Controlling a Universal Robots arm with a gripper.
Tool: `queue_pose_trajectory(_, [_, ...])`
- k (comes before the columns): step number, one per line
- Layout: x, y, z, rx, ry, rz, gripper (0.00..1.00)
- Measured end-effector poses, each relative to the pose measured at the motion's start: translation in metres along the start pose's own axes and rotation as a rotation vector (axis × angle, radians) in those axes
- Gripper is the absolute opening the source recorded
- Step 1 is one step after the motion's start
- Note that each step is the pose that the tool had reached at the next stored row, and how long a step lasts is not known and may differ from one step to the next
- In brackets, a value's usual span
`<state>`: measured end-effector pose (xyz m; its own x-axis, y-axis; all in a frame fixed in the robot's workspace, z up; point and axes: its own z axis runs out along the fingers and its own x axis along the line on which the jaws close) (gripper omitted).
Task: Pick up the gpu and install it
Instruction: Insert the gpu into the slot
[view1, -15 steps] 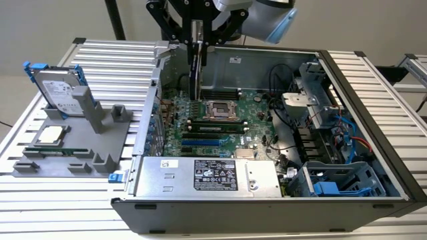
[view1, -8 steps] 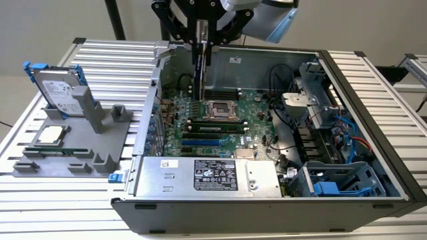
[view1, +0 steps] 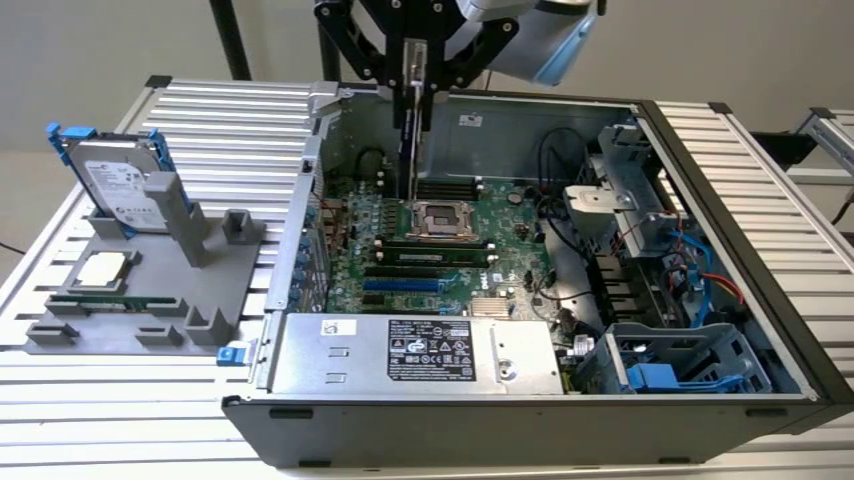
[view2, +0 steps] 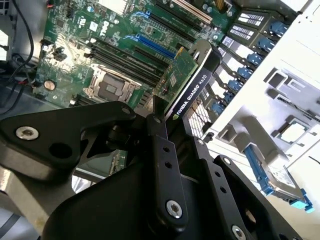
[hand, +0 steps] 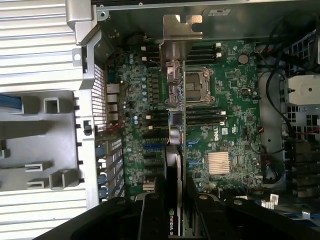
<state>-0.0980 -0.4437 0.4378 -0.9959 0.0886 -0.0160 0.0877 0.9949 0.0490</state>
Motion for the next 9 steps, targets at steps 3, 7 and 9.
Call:
queue_pose_trajectory(3, [-0.0028,0.0003,-0.0003,0.0001,0.0001,0.0,0.0])
queue_pose_trajectory(7, [-0.0066,0.0006,-0.0006,0.0,0.0001,0.0,0.0])
queue_pose_trajectory(9, [-0.0083,0.0008,-0.0008,0.0,0.0001,0.0,0.0])
